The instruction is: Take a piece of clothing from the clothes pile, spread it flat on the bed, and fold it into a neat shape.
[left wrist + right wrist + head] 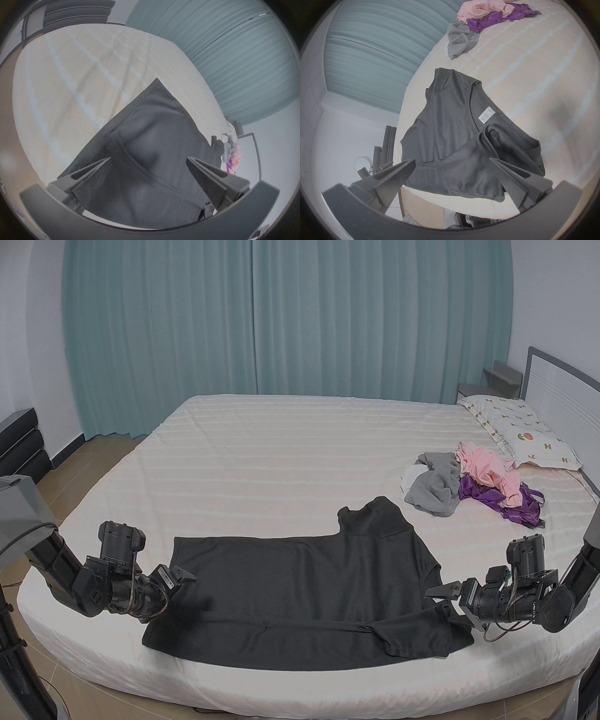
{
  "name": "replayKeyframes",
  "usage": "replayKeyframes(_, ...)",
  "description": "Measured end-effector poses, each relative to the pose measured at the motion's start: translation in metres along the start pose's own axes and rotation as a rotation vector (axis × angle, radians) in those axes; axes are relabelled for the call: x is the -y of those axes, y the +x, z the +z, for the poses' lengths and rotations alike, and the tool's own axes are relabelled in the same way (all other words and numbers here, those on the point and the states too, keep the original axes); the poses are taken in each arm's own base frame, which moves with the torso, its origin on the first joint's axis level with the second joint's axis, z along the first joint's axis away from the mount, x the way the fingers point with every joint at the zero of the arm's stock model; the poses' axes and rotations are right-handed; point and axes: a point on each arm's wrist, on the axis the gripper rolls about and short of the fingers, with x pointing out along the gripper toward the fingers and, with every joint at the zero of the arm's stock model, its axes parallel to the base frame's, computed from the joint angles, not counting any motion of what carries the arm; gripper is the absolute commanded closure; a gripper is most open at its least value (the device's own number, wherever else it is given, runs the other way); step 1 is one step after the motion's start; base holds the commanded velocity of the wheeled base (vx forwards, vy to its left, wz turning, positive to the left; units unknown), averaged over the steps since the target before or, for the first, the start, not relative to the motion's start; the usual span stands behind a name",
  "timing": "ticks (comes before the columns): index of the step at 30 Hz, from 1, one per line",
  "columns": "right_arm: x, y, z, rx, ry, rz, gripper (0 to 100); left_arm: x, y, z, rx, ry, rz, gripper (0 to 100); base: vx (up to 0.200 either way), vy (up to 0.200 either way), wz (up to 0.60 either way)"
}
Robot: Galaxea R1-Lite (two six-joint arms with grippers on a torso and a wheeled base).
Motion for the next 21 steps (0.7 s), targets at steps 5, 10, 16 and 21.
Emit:
replayKeyframes(5, 0.001, 0.0, 0.001, 0.006, 0.001, -0.003, 0, -0.002, 0.017, 0.009, 0.043, -0.016, 0.045, 0, 0.0, 0.0, 0.0)
replayKeyframes(10, 0.002, 0.0, 0.002, 0.011, 0.003, -0.007, 0, -0.009, 0.026, 0.02, 0.067, -0.074, 0.071, 0, 0.0, 0.0, 0.0)
replayKeyframes(16, 0.005, -0.002, 0.007, 0.027, 0.014, -0.01, 0, -0.011, 0.02, 0.024, 0.078, -0.103, 0.065, 0, 0.0, 0.0, 0.0)
replayKeyframes(21, 0.006, -0.004, 0.009, 0.041, 0.017, -0.009, 0, -0.006, 0.002, 0.025, 0.093, -0.092, 0.029, 0, 0.0, 0.0, 0.0)
